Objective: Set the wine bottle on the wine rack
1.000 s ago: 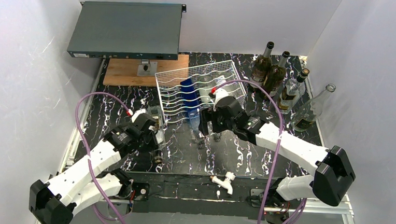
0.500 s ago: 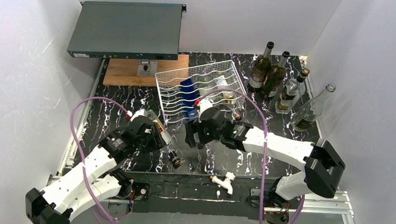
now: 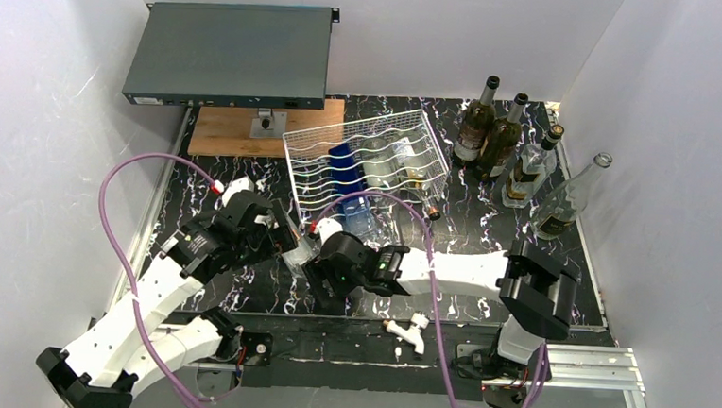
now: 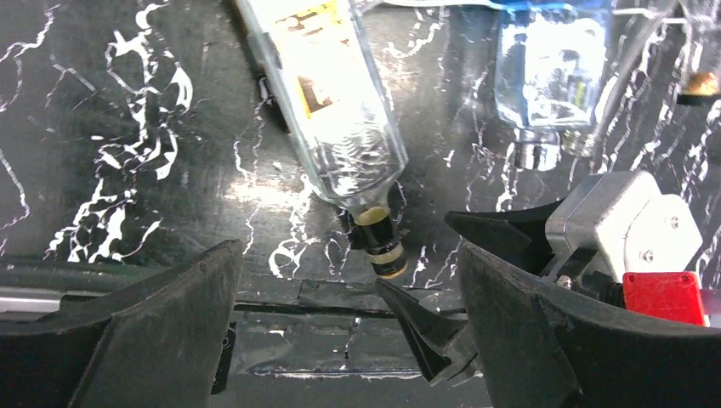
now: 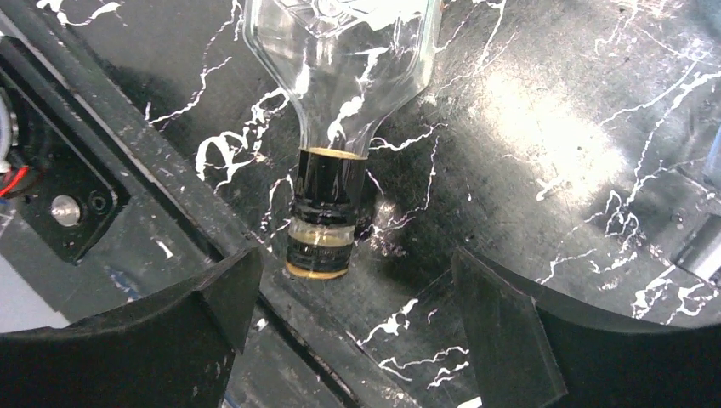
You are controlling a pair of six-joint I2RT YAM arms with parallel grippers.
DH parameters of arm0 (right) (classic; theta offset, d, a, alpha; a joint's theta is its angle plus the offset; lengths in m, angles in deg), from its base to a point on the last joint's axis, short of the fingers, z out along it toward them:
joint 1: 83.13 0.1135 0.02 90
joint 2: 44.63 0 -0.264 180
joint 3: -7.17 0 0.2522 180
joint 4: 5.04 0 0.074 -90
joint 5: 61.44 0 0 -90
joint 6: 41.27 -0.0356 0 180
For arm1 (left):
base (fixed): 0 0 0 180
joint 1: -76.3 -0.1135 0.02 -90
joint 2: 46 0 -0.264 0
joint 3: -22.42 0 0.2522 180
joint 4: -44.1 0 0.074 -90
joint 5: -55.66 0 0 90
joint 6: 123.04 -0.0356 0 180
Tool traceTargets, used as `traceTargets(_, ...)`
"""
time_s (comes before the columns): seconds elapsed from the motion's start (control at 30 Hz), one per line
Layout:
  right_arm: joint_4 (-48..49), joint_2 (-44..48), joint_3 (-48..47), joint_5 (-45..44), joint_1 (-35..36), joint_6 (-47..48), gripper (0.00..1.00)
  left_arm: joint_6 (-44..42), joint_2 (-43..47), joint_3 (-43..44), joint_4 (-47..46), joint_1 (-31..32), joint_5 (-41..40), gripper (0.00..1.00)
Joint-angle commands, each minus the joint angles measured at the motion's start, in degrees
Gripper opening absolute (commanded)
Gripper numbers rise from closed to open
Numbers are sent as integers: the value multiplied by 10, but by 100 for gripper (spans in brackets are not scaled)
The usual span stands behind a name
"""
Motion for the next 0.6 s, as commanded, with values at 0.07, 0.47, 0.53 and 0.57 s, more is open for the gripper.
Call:
traceTargets(0.07,38,-45,-48,12,1,27,87,18,6,0,58,-52,-18,97)
traceTargets(0.47,50,-117,-84,-16,7,55,74,10,31,-20,70,-76,-18,97)
traceTargets(0.53,50,-120,-84,-37,10,62,71,10,28,-21,70,-76,-17,98)
traceTargets(0.57,50,-123,-84,-48,13,66,69,10,27,-21,69,-76,-17,97)
